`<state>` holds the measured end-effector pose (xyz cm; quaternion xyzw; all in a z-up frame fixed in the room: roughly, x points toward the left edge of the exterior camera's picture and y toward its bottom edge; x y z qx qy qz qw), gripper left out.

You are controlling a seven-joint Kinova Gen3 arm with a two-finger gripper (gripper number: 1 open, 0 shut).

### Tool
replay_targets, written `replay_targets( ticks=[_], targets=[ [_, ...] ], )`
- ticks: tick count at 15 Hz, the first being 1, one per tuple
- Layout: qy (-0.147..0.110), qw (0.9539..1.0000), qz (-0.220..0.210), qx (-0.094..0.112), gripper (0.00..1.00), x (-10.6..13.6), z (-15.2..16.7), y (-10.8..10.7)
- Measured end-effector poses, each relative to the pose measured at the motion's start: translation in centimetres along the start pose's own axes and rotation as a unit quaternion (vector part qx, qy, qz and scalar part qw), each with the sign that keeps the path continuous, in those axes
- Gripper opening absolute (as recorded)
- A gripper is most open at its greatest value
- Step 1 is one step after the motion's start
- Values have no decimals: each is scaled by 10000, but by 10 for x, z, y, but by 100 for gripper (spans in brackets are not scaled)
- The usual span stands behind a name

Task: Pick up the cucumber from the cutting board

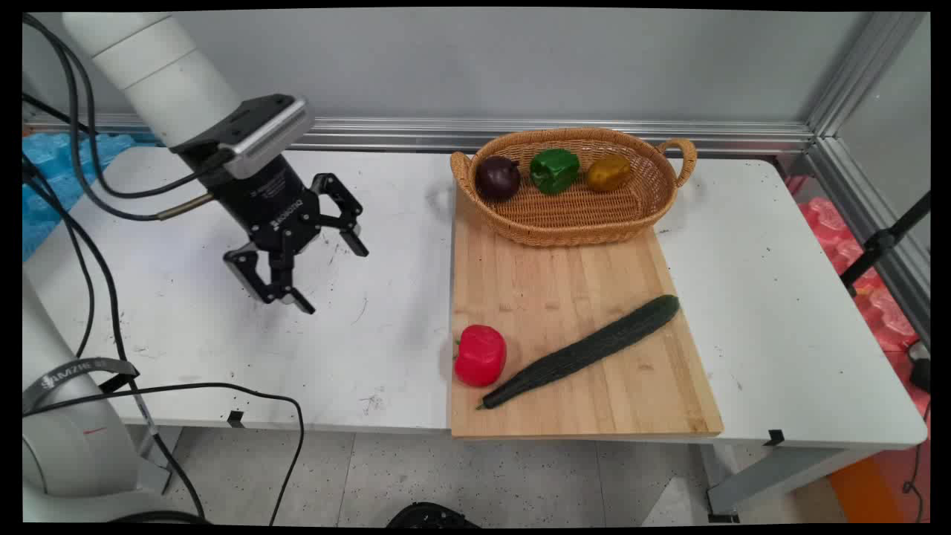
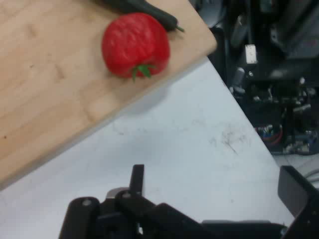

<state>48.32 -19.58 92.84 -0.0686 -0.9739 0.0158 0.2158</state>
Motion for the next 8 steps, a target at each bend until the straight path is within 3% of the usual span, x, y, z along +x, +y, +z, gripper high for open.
replay_targets(
  ticks=[4,8],
  targets=[
    [119,9984,-531,174,100,14,4,-7],
    [303,9907,-1274,361,100,43,14,-19]
  ],
)
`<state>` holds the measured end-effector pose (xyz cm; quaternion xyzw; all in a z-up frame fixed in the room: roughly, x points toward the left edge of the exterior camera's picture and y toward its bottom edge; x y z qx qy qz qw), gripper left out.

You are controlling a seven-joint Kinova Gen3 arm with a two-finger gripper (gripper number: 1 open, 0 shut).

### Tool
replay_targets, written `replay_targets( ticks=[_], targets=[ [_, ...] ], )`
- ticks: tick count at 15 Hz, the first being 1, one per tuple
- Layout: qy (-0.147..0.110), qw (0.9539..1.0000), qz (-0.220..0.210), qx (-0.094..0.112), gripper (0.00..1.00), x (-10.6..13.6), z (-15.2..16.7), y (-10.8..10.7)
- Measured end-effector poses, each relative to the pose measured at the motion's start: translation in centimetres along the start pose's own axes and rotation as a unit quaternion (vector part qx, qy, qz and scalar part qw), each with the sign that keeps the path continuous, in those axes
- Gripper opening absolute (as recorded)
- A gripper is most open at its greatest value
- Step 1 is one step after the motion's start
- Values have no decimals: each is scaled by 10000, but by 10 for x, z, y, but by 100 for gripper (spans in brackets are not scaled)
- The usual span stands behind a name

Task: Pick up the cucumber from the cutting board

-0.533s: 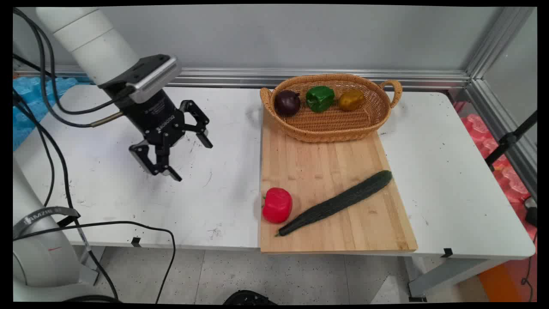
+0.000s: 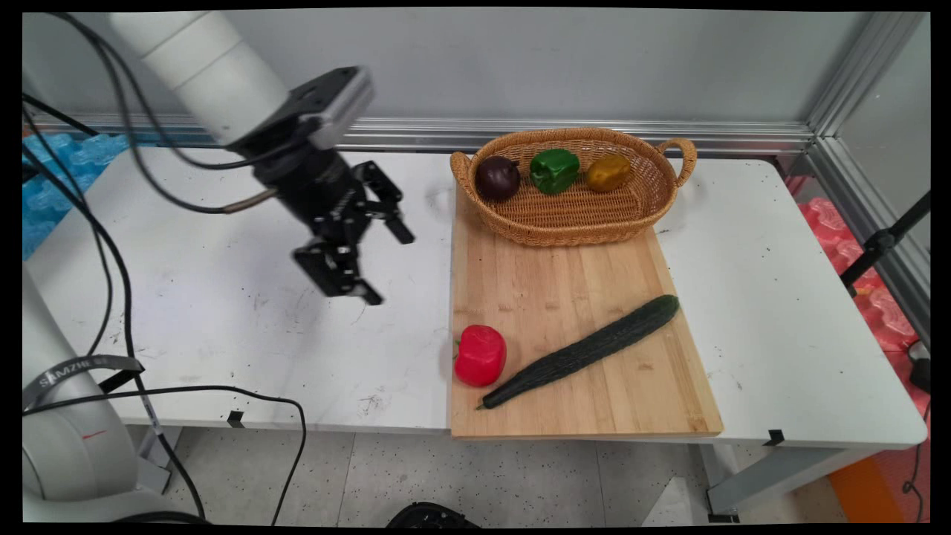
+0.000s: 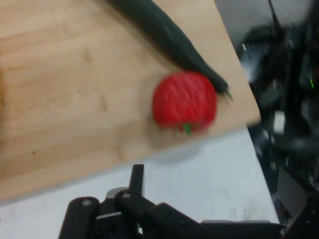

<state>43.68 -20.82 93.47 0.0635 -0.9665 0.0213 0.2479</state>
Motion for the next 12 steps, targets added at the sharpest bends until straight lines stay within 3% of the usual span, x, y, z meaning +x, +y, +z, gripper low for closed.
replay_targets(
  ticks=[6,12],
  targets=[
    [85,9958,-886,217,100,48,33,-3],
    [-6,9821,-1806,541,100,99,92,-17]
  ],
)
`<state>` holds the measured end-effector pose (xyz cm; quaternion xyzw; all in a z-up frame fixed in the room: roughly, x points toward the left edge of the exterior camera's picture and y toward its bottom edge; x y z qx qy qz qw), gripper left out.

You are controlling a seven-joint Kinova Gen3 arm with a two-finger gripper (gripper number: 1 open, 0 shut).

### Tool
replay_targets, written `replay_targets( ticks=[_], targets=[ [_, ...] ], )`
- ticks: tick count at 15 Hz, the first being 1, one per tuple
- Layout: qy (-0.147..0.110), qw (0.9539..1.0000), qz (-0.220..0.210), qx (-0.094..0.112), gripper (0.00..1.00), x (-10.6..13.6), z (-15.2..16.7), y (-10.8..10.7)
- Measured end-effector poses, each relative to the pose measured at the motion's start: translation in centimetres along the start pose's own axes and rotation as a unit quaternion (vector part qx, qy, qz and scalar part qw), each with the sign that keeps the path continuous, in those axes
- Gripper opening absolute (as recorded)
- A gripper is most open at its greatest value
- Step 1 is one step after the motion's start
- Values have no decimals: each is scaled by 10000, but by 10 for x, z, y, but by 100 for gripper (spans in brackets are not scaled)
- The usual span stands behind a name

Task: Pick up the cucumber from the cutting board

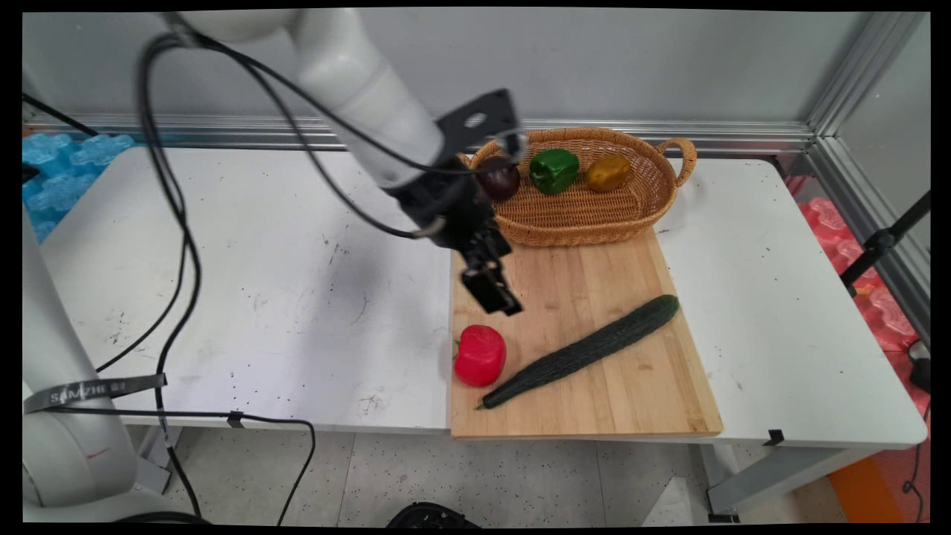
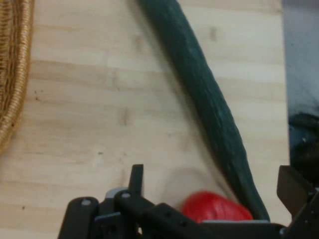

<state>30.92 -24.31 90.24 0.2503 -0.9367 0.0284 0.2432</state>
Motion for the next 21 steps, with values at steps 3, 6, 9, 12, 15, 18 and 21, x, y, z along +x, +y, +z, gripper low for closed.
replay_targets(
  ticks=[3,6,9,12,15,18,21],
  targets=[
    [-78,9993,-351,131,100,22,30,4],
    [-185,9973,-665,243,100,44,63,9],
    [-292,9953,-876,303,100,59,91,14],
    [-405,9930,-1055,339,100,73,116,20],
    [-531,9904,-1209,404,100,84,140,25],
    [-639,9884,-1304,445,100,91,158,28],
    [-724,9870,-1356,473,100,95,169,31]
  ],
)
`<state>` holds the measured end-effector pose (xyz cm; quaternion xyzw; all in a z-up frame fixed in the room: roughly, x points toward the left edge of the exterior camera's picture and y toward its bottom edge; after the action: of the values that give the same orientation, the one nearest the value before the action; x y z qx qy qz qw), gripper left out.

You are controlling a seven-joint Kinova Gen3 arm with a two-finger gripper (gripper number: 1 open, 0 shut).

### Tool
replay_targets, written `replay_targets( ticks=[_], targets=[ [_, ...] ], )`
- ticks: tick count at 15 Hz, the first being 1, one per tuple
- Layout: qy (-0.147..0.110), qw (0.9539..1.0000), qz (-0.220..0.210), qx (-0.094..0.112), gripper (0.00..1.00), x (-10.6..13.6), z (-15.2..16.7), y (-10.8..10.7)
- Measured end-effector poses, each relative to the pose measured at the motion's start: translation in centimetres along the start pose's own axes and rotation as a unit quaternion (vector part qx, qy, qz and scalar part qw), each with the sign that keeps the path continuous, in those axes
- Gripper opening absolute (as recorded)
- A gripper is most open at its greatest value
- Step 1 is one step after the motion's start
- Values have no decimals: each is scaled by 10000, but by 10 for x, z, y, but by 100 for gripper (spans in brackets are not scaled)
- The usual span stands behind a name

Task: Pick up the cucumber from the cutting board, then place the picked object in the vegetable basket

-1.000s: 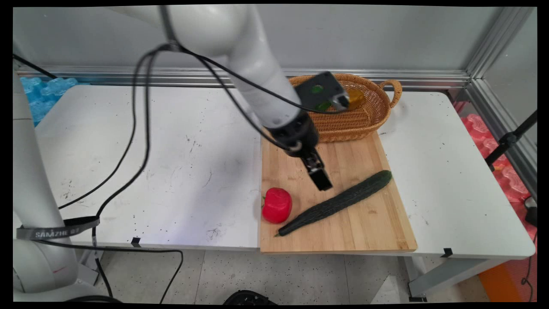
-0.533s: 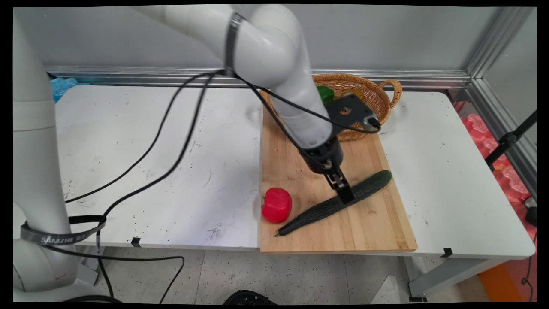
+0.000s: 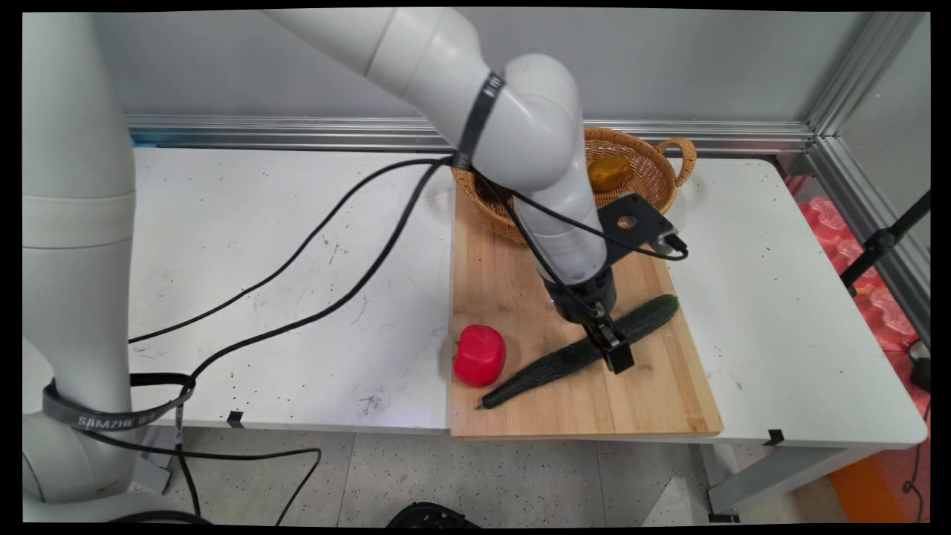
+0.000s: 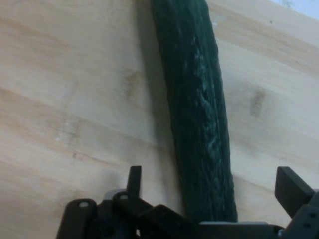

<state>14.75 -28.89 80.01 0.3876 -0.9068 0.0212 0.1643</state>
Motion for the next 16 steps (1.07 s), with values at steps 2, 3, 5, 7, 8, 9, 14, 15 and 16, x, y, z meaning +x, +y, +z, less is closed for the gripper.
replay_targets(
  ticks=[2,3,5,7,8,9,14,15,16],
  targets=[
    [-52,10000,-24,30,100,3,6,3],
    [-71,10000,-29,42,100,5,10,4],
    [-89,9999,-36,54,0,6,13,6],
    [-100,9999,-37,68,0,9,17,8],
    [-98,9999,-36,70,0,9,17,9],
    [-92,9999,-36,72,0,10,18,9],
    [4,9999,52,88,0,14,9,7],
    [37,9999,68,84,0,15,5,7],
    [85,9999,79,78,0,16,-2,7]
  ],
)
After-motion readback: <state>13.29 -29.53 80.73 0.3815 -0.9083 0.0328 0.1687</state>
